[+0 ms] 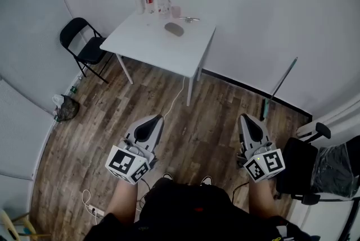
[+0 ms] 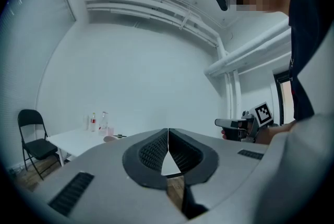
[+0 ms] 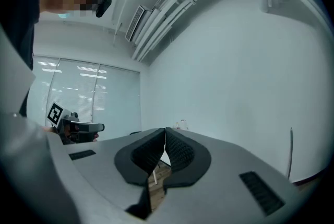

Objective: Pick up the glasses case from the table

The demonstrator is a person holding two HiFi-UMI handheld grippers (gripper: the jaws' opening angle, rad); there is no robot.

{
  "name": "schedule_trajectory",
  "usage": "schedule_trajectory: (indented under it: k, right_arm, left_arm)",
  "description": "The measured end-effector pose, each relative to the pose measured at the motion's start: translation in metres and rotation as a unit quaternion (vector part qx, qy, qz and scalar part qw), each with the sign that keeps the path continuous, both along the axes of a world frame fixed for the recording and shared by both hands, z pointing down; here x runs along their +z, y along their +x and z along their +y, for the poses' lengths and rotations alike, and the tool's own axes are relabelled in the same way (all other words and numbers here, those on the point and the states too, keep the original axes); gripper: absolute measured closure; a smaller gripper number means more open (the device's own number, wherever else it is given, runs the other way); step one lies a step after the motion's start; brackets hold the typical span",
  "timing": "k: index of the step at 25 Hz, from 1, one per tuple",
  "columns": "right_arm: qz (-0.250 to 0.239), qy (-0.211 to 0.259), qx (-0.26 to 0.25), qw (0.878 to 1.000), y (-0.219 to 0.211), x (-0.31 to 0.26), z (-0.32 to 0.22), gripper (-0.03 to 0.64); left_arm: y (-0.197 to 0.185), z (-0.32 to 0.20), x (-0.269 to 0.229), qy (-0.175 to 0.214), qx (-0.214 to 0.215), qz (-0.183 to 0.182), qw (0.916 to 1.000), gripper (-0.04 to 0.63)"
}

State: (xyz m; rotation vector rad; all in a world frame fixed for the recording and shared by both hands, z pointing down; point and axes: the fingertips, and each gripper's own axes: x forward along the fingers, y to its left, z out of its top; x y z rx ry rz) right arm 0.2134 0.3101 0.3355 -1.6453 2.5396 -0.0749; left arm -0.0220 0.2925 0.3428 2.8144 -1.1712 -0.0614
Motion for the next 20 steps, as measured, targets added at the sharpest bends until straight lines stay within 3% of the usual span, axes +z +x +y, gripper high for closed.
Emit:
schedule_trajectory:
  k: [12,20]
  right_arm:
    - [0.024,-0.031,-0.023,0.999,-0.107,0.027,-0.029,0.597]
    - [0.033,-0.044,-0.047,0.997,-0.116,0.040,-0.083,0.597]
  left_arm:
    - [-0.091,-0.030,0.025,-0.025,0.000,0.018,0.9995,0.574]
    - [-0.099,-0.081,0.036,-0.035,-0.019,0.020,0.9990,0.574]
